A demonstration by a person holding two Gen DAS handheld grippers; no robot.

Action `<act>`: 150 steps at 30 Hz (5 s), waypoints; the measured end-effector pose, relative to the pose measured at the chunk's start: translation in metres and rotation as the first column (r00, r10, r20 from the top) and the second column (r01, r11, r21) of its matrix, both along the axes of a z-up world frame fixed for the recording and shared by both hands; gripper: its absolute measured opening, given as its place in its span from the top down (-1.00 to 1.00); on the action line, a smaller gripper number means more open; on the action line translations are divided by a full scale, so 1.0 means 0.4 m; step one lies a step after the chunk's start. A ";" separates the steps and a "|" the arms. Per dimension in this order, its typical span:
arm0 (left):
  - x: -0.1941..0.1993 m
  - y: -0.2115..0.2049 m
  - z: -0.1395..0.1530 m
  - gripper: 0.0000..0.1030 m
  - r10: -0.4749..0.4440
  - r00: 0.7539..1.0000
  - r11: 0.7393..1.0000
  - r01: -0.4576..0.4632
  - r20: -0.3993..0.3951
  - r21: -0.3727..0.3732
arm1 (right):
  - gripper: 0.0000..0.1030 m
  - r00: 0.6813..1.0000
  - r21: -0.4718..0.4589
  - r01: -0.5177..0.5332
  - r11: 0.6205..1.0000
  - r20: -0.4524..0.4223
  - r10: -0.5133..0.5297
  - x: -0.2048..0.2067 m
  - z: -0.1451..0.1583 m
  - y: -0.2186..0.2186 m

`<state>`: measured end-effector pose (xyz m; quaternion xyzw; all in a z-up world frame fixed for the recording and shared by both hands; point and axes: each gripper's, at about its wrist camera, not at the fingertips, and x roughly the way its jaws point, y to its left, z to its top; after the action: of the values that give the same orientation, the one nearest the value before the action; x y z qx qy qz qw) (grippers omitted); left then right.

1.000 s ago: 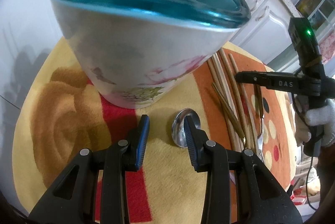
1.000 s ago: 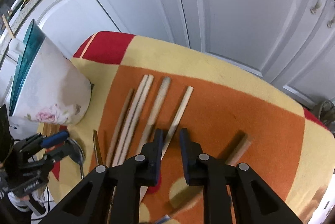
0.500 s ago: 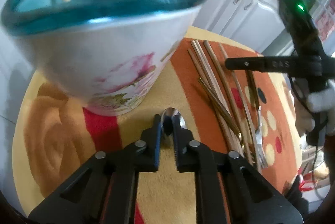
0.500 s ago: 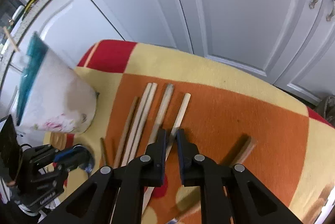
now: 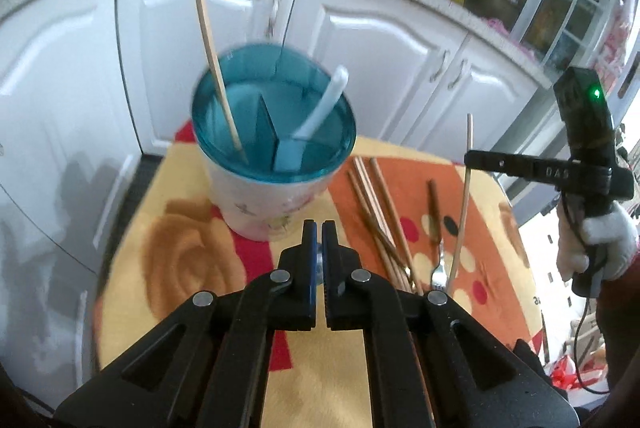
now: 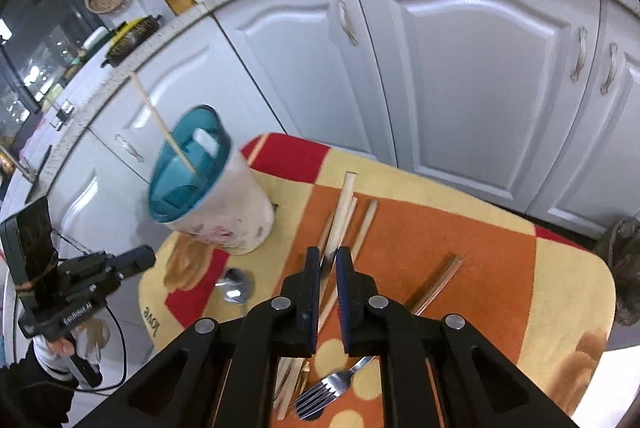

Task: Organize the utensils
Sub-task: 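Lift the steel spoon with the left tool while the right tool grasps a wooden chopstick, then lower the steel spoon into the teal-lidded cup with the left tool while the right tool drops the chopstick in, then open and withdraw both tools from the cup back over the cloth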

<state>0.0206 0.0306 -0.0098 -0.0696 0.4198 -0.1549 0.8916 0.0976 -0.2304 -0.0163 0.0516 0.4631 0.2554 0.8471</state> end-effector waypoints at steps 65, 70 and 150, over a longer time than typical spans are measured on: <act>0.151 0.128 0.232 0.98 0.217 0.913 0.900 -0.324 0.346 0.291 | 0.90 0.941 0.091 -0.154 0.984 0.317 0.118 0.053 0.409 0.228; 0.172 0.109 0.188 0.97 0.203 0.925 0.892 -0.310 0.320 0.330 | 0.90 0.953 0.061 -0.132 0.989 0.282 0.110 0.106 0.335 0.269; -0.033 -0.032 0.016 0.16 0.161 0.987 0.984 -0.163 0.024 0.069 | 0.06 0.995 -0.059 0.078 0.995 -0.053 -0.081 -0.101 -0.033 0.032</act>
<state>0.0075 0.0178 -0.0032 -0.0707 0.4098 -0.0676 0.9069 0.0573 -0.2178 -0.0294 0.0530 0.4909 0.2065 0.8447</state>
